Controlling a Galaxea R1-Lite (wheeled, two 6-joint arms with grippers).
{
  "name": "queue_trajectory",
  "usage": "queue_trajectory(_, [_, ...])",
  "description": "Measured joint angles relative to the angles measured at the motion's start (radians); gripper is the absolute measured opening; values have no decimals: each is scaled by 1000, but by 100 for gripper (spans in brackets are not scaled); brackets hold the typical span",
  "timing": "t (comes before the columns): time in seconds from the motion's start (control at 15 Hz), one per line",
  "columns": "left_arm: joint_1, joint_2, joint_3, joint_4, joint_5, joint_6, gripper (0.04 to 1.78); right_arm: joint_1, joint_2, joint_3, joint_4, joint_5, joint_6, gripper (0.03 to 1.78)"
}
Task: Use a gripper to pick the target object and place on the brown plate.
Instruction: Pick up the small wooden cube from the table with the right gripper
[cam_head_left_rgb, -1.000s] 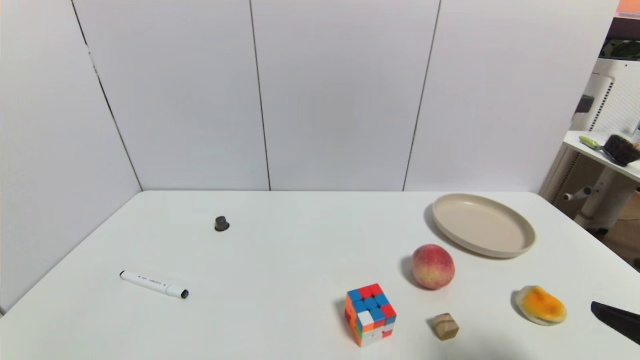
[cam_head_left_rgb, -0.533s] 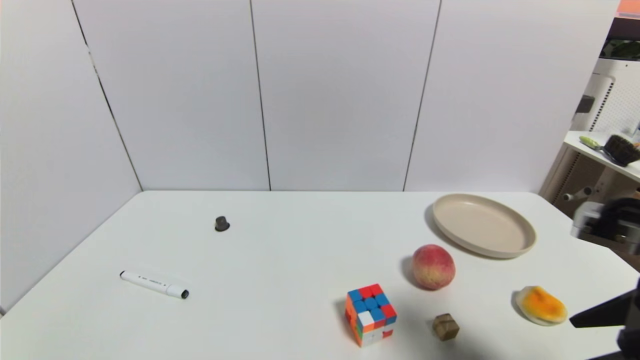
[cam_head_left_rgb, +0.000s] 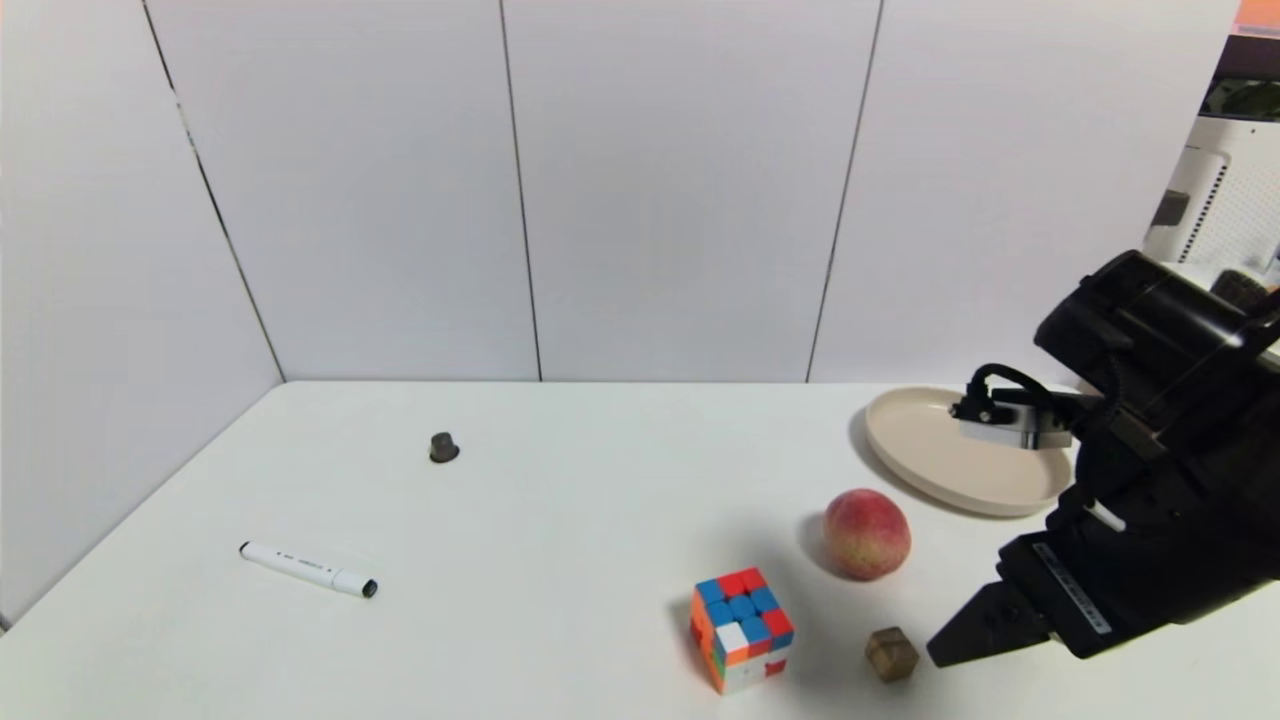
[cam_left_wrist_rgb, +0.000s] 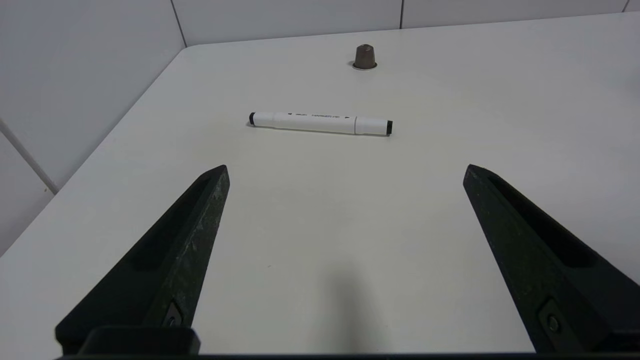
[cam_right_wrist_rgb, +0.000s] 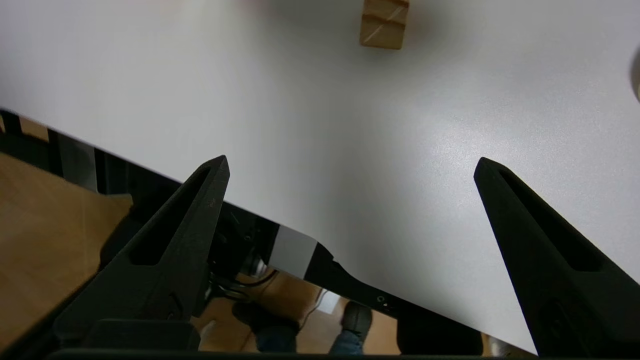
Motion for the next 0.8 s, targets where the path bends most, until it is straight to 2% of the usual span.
queue_trajectory(0.2, [0,0,0,0,0,0,169,9,76,-46,0,-56,85,169])
queue_trajectory(0.53, [0,0,0,0,0,0,169,27,181,-49,-10,-94,79,169])
queue_trajectory(0.8, [0,0,0,0,0,0,169,40,243,-46,-26,-98,56,169])
